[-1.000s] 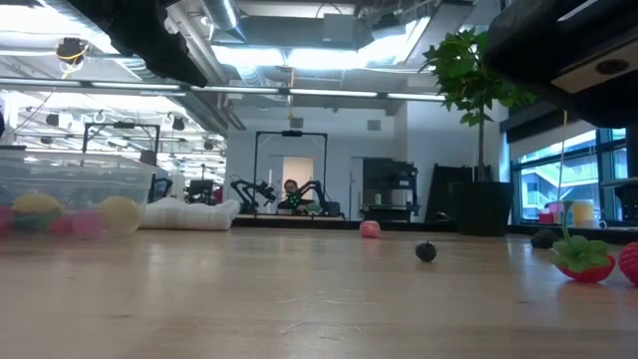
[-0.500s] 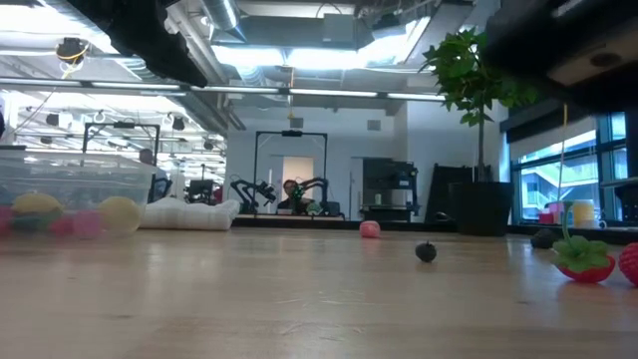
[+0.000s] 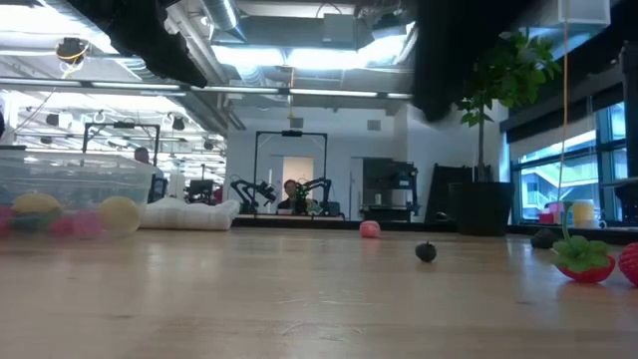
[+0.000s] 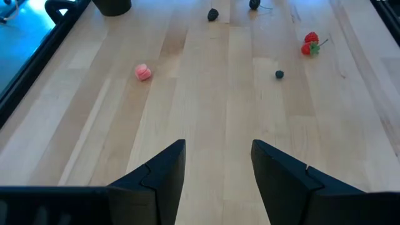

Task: Pick and placing Produce into tupperware
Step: Put the bottom blue berry into the transparent bin

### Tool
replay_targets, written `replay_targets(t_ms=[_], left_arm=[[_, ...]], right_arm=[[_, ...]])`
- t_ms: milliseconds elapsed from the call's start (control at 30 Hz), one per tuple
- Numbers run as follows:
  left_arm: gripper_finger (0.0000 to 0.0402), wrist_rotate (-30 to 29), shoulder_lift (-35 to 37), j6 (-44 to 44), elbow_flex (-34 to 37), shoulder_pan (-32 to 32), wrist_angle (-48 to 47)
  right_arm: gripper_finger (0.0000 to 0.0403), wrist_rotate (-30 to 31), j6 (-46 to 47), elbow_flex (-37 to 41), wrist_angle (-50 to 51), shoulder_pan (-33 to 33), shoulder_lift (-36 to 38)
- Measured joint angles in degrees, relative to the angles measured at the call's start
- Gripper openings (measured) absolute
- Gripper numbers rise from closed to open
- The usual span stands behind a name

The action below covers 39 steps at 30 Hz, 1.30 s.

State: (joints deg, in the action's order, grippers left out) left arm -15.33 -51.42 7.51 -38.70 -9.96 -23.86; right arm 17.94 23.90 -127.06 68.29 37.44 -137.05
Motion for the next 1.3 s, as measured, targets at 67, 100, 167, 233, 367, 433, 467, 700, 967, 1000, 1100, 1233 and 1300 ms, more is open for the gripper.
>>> replay_targets(t_ms=[67, 100, 167, 233, 367, 433, 467, 700, 967, 1000, 1100, 1233, 1300], left_arm=[[0.0176, 0.01, 0.0, 0.0, 0.0, 0.0, 0.26], [0.0176, 0.12, 0.0, 0.0, 0.0, 0.0, 0.54], [0.0176, 1.52, 0.43, -0.02, 0.0, 0.02, 0.79], [0.0176, 3.02, 1.45, -0.08, 0.0, 0.0, 0.86], [0.0176, 5.3, 4.7, -0.11, 0.0, 0.0, 1.07], [0.0176, 6.24, 7.28, -0.11, 0.0, 0.0, 1.82], [0.0176, 6.71, 8.88, -0.11, 0.0, 0.0, 2.26], [0.0176, 8.94, 18.63, -0.18, -0.02, 0.0, 5.3], [0.0176, 8.89, 24.28, -0.63, -0.02, 0.0, 5.31], [0.0176, 8.88, 24.69, -0.63, -0.02, 0.0, 5.33], [0.0176, 8.87, 25.78, -0.63, -0.02, 0.0, 5.32], [0.0176, 8.87, 26.43, -0.68, -0.02, 0.0, 5.36], [0.0176, 8.85, 26.45, -0.7, -0.02, 0.0, 5.4]], right_arm=[[0.0041, 0.5, -1.2, -1.83, -0.03, -1.35, 0.0], [0.0041, 0.49, -1.86, -2.59, -0.47, -2.05, 0.0], [0.0041, 0.49, -3.34, -4.23, -1.64, -3.49, 0.0], [0.0041, 0.6, -5.37, -5.89, -2.22, -4.99, 0.0], [0.0041, 3.51, -10.36, -7.94, -7.08, -7.83, 0.27], [0.0041, 3.5, -12.5, -7.7, -10.63, -9.26, 0.76], [0.0041, 3.58, -13.41, -7.7, -11.68, -10.03, 0.87], [0.0041, 3.45, -18.41, -7.68, -24.49, -15.13, 0.96], [0.0041, 0.14, -23.43, -7.66, -37.04, -22.3, 0.96], [0.0041, -1.2, -24.03, -7.66, -38.02, -23.22, 0.96], [0.0041, -4.98, -25.34, -7.66, -40.23, -25.94, 0.94], [0.0041, -8.3, -28.1, -7.66, -41.49, -28.89, 0.8], [0.0041, -8.66, -29.91, -7.65, -41.94, -29.94, 0.79]])
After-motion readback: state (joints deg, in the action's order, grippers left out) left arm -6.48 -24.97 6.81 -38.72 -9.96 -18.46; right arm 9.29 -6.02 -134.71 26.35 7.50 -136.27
